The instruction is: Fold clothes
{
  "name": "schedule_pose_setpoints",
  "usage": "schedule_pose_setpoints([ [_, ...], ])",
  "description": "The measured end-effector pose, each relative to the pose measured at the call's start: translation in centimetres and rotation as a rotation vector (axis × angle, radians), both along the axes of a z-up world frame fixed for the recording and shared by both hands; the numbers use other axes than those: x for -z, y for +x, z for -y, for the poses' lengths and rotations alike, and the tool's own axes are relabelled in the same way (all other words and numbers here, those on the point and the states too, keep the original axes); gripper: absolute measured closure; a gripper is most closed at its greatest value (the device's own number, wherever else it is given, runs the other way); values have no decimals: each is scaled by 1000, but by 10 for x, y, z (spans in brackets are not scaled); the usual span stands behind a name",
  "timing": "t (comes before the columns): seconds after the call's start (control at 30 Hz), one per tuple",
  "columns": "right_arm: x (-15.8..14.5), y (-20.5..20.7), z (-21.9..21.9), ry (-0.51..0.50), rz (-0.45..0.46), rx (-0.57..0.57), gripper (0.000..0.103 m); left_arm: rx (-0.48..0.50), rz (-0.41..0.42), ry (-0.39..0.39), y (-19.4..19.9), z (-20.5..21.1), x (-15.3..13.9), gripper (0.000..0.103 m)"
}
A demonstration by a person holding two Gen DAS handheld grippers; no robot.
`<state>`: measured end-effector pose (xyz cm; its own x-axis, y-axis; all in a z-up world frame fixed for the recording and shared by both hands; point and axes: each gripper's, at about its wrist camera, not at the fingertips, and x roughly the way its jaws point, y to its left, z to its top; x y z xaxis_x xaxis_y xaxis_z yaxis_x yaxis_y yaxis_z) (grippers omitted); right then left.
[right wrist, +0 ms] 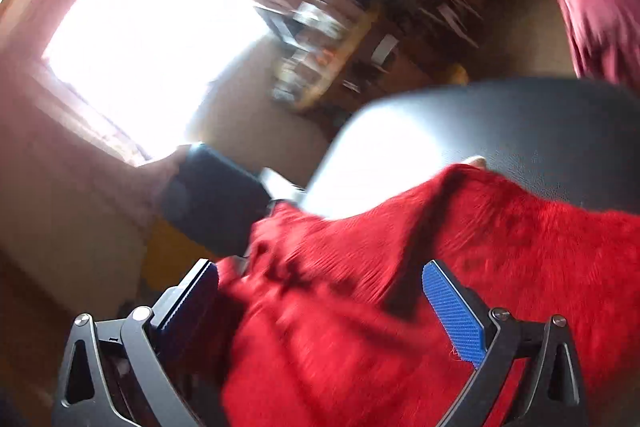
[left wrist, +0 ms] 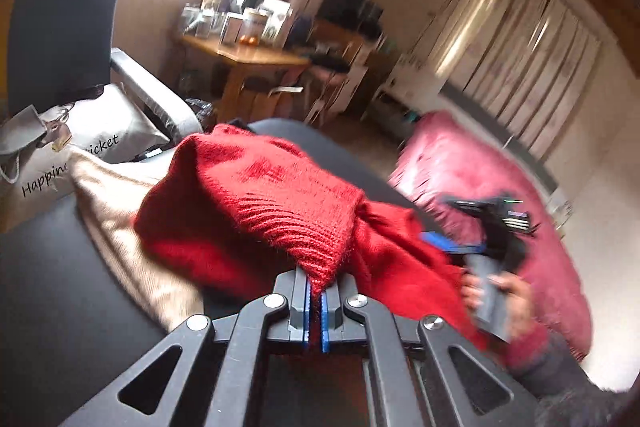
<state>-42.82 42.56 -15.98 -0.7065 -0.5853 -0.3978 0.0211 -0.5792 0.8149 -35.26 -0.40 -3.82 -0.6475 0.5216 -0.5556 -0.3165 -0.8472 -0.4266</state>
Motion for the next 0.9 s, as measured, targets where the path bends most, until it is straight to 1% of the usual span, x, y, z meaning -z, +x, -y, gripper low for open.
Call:
schedule_pose_setpoints([
  [0.07,17,-27,0,-23,90,8,0,-4,-19,38,23,8,-10,101],
  [0.1,24,-37,2,-41,121,11,0,-7,-26,58,35,12,-14,101],
  [0.13,29,-43,6,-58,131,12,0,-9,-35,69,48,16,-18,101],
  [0.17,30,-50,10,-68,121,11,0,-11,-45,80,60,19,-21,101],
  [0.2,28,-56,16,-75,96,2,0,-12,-48,105,73,23,-23,101],
  [0.23,26,-62,20,-91,88,-15,0,-13,-52,130,86,26,-25,101],
  [0.27,25,-68,26,-86,90,-30,0,-14,-56,154,98,29,-27,101],
  [0.33,20,-79,44,27,114,-65,0,-17,-53,208,122,37,-31,101],
  [0.37,17,-84,53,93,125,-85,1,-19,-48,217,131,39,-30,101],
  [0.4,13,-86,61,155,134,-103,10,-25,-43,225,142,39,-31,101],
  [0.43,8,-84,67,187,134,-121,25,-31,-37,239,152,37,-30,102],
  [0.47,3,-80,73,170,115,-149,30,-35,-37,262,166,40,-33,102],
  [0.5,-3,-73,79,127,87,-186,30,-40,-38,282,174,48,-35,102],
  [0.57,-17,-44,92,25,23,-291,27,-72,-50,324,200,64,-45,102],
  [0.63,-31,-21,118,-45,-16,-403,14,-109,-62,361,228,79,-55,102],
  [0.67,-37,-8,132,-78,-35,-462,14,-130,-71,371,243,87,-60,102],
  [0.77,-54,42,179,-182,-89,-620,14,-189,-85,370,283,112,-73,102],
  [0.8,-57,60,195,-204,-99,-661,13,-216,-103,372,299,120,-77,103],
  [0.87,-59,102,232,-216,-105,-740,9,-272,-140,386,334,140,-84,103],
  [0.9,-60,122,251,-221,-107,-779,1,-314,-158,374,354,152,-88,103],
])
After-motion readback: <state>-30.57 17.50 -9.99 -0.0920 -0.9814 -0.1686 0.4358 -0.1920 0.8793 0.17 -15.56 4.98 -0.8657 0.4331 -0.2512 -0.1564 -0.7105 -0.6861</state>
